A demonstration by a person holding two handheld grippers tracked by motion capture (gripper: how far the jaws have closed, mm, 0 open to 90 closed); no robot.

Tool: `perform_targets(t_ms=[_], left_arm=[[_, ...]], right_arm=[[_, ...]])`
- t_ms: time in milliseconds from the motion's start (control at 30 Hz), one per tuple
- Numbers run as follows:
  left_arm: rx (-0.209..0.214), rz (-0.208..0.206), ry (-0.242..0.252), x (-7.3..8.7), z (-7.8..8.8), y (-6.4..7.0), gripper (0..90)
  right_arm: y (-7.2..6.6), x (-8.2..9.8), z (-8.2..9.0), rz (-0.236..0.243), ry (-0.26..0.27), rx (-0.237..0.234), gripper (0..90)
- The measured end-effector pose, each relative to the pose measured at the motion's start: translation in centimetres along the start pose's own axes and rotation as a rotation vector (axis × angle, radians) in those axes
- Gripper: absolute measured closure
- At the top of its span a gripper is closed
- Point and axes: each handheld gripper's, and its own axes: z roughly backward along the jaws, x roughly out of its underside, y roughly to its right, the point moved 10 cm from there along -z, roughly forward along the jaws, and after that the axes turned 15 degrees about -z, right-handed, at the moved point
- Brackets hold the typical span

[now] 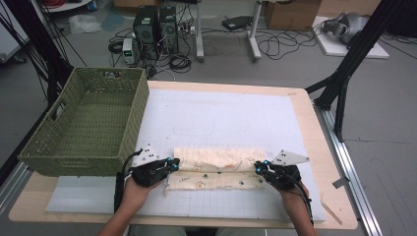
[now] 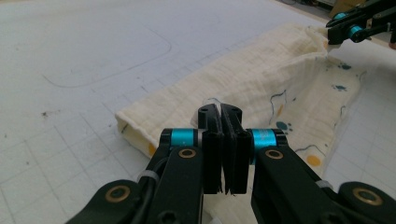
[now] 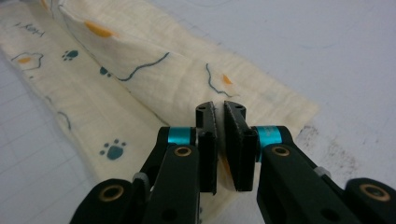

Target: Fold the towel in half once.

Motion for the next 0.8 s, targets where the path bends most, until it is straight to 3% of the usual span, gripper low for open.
perform_targets(t_ms=[100, 467, 533, 667, 800], left_arm=[[0.01, -0.003, -0.009, 0.3, 0.1, 0.4, 86.7], [0.01, 0.003, -0.053, 1.6, 1.0, 0.8, 84.7], [0.011, 0.02, -0.069, 2.0, 1.1, 0.7, 77.8], [-0.003, 0.061, -0.054, 1.7, 1.4, 0.4, 58.1], [-0.024, 0.068, -0.028, 1.1, 1.6, -0.1, 56.6]], right_arm=[[-0.2, 0.4, 0.2, -0.008, -0.011, -0.005, 84.0], [-1.3, 1.6, 0.7, 0.035, -0.054, -0.027, 82.5], [-1.4, 1.8, 0.9, 0.046, -0.058, -0.027, 79.2], [-1.2, 2.0, 1.6, 0.029, -0.052, -0.028, 74.6], [-0.5, 2.1, 2.5, 0.01, -0.033, -0.018, 73.6]])
